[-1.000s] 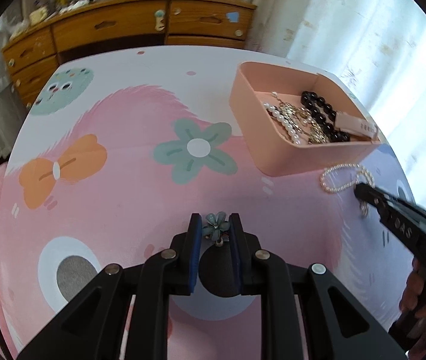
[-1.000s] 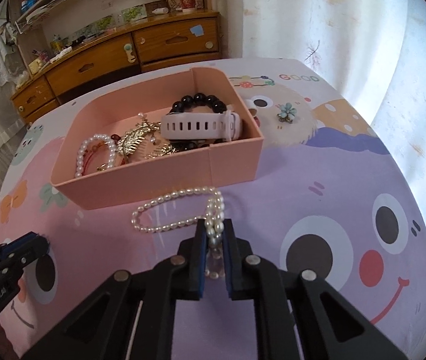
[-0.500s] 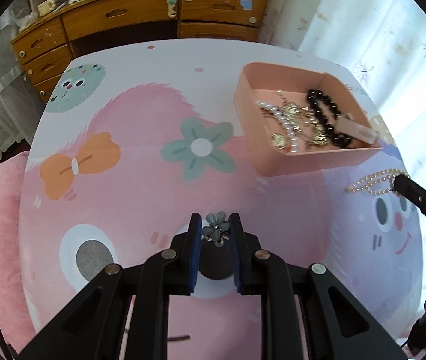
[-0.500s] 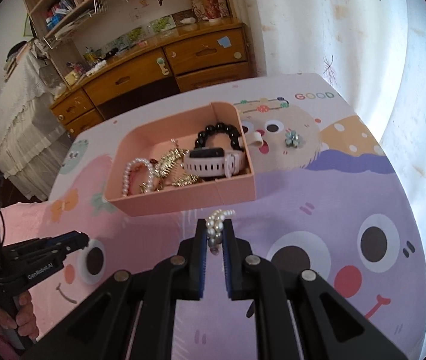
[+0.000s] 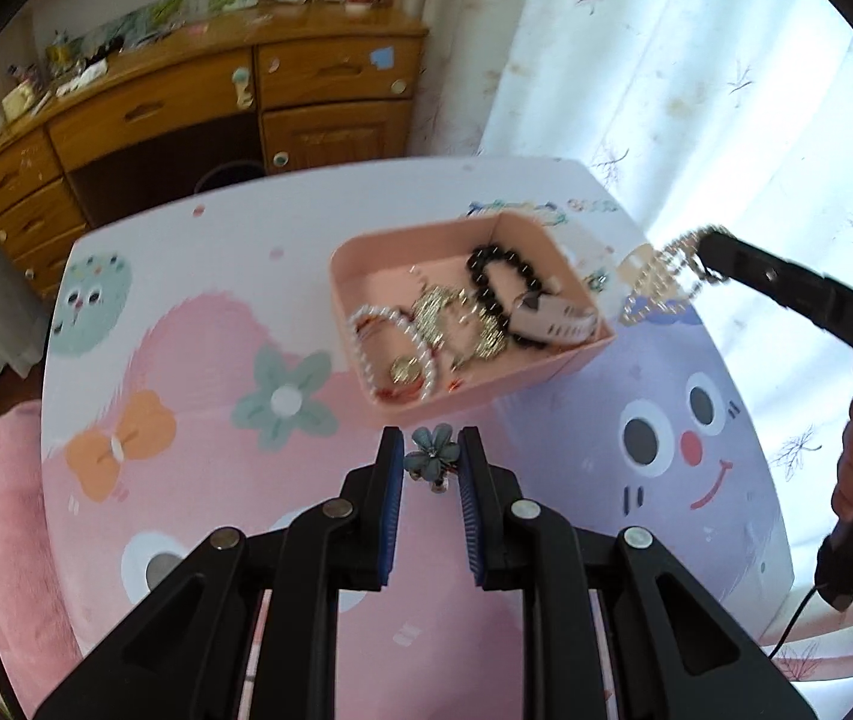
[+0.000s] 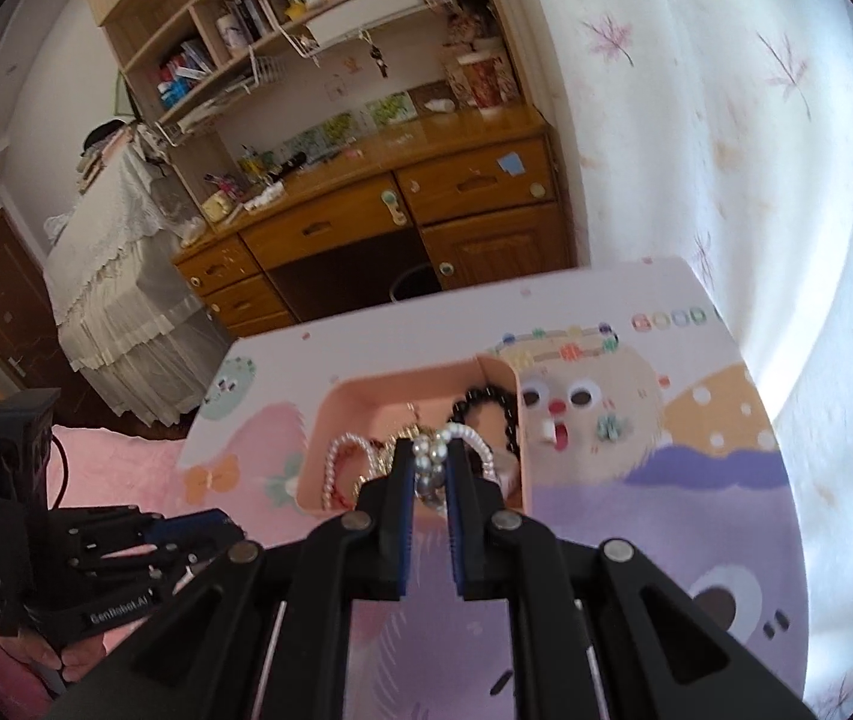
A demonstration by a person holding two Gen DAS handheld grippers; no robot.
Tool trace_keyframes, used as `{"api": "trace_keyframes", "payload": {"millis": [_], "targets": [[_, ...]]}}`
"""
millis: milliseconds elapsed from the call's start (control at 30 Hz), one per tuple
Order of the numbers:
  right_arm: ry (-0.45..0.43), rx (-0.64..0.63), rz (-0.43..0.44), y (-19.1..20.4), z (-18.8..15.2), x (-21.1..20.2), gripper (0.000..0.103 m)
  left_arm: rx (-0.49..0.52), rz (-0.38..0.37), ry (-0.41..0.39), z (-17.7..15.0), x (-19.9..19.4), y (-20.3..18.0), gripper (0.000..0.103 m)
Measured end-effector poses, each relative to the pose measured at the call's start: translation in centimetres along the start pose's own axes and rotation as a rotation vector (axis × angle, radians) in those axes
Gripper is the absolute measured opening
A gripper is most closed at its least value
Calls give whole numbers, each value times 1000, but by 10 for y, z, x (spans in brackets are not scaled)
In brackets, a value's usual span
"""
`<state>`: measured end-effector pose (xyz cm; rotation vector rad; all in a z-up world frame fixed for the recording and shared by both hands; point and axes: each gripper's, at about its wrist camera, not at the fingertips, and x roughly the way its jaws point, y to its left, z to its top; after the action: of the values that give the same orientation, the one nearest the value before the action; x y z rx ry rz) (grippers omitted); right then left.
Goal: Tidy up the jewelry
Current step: 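Carry the flower earring and pearl necklace into the pink tray and release both, then grasp the second teal flower earring beside the tray with the right gripper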
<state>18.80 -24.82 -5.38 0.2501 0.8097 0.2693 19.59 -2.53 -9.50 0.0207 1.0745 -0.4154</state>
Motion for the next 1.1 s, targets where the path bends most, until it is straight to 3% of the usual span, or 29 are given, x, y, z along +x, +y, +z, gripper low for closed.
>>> {"api": "trace_keyframes", "payload": {"millis": [300, 667, 700, 767, 800, 867, 1100], "targets": [[-52, -63, 82, 3, 38, 15, 9, -18, -25, -79, 31, -3, -8, 16], [-14, -67, 139, -2, 57, 41, 10, -96, -9, -132, 59, 15, -6, 16], [-8, -66, 147, -3, 57, 44, 11, -110, -6, -133, 61, 16, -6, 22], [13, -64, 158, -6, 57, 48, 13, -148, 10, -134, 63, 20, -4, 56], [30, -59, 154, -9, 56, 52, 17, -161, 21, -136, 64, 21, -3, 80], [45, -40, 124, -16, 54, 55, 36, -173, 41, -150, 64, 20, -3, 84], [50, -50, 55, -44, 46, 49, 37, -167, 86, -112, 65, 31, -7, 84]]}}
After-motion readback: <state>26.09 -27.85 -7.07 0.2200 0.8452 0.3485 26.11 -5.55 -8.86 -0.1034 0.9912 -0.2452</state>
